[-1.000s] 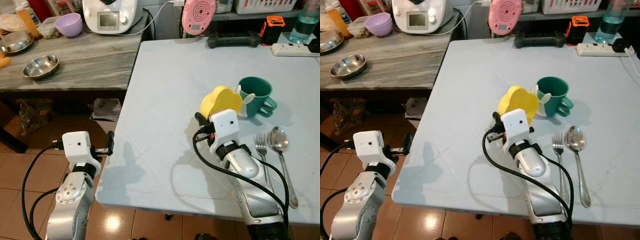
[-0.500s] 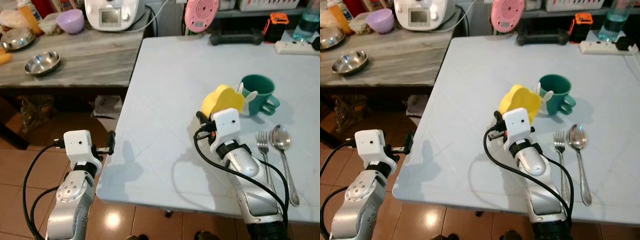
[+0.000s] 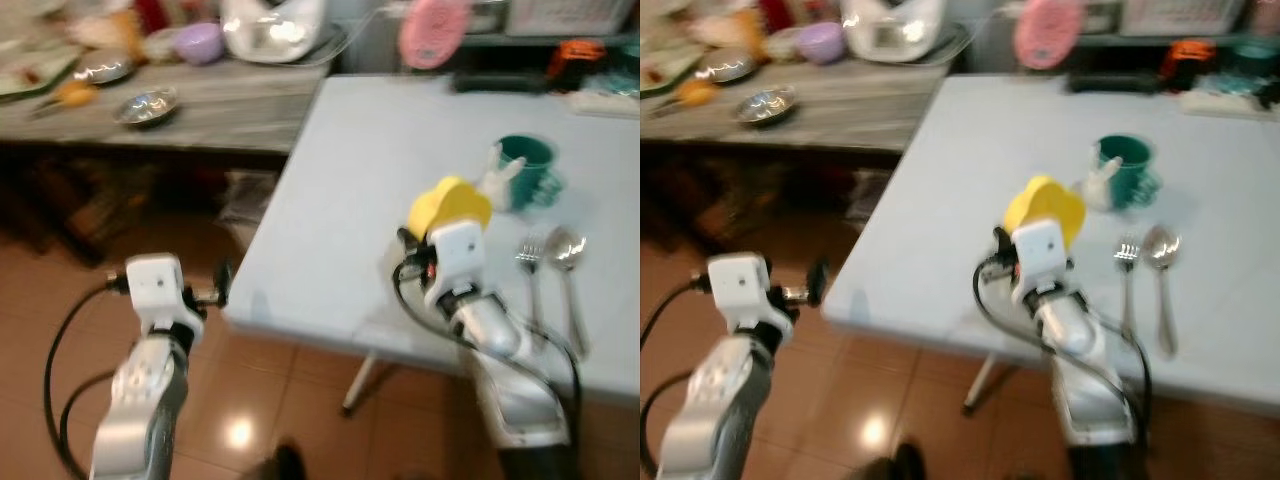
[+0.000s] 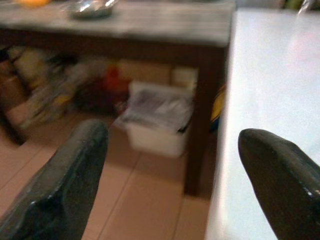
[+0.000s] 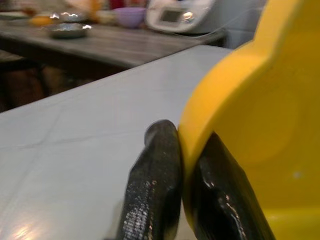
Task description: Setting the table
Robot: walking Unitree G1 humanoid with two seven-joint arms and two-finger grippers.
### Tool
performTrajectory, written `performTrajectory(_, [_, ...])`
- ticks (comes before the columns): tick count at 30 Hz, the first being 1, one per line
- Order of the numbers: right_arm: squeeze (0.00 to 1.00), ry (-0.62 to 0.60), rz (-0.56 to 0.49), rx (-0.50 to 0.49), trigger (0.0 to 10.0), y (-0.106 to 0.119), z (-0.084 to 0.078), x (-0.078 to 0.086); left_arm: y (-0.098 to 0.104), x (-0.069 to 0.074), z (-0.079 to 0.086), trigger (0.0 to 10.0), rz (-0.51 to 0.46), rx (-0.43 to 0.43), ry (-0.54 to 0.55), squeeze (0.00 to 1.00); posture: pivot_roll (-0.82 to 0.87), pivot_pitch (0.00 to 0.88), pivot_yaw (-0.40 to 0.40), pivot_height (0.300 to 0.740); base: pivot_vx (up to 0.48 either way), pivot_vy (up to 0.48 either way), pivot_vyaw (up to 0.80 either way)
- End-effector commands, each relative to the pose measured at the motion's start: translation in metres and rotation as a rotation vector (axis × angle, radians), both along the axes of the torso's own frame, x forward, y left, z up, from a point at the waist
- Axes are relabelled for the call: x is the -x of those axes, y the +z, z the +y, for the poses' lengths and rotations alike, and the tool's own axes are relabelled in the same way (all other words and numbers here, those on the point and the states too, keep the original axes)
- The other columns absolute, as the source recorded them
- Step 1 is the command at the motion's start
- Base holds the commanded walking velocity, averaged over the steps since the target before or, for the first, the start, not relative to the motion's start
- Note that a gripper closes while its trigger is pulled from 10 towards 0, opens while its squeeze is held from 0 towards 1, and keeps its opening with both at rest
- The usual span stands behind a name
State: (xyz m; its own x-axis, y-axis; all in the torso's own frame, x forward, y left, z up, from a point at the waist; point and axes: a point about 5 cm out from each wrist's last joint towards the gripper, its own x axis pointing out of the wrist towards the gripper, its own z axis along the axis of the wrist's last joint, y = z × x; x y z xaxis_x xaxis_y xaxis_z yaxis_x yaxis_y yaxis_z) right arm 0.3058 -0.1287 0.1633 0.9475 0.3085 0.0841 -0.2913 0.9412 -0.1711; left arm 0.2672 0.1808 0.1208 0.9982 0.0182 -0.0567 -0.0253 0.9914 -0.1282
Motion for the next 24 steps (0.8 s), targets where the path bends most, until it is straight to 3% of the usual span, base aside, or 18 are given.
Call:
performTrajectory(1, [0.0, 0.002, 0.016, -0.011, 10.0, -0.0035, 0.0011, 0.0018, 0.0007, 0.0003, 0.002, 10.0, 0.004, -0.011, -0.003, 0.0, -0.24, 0.143, 0.137, 0.74, -0.259, 0.0, 0.0])
performTrajectory(17, [0.0, -0.041, -0.014, -0.017, 10.0, 0.0002, -0.0048, 0.0003, 0.0029, 0.0012, 0.0025, 10.0, -0.039, -0.032, -0.023, 0.0, -0.23, 0.141, 0.138, 0.74, 0.0, 0.0, 0.0])
performTrajectory(24, [0.0, -0.04, -0.017, -0.018, 10.0, 0.0005, -0.0039, -0.0005, 0.002, 0.0001, 0.0013, 10.0, -0.041, -0.025, -0.026, 0.0, -0.24, 0.133, 0.138, 0.74, 0.0, 0.0, -0.76])
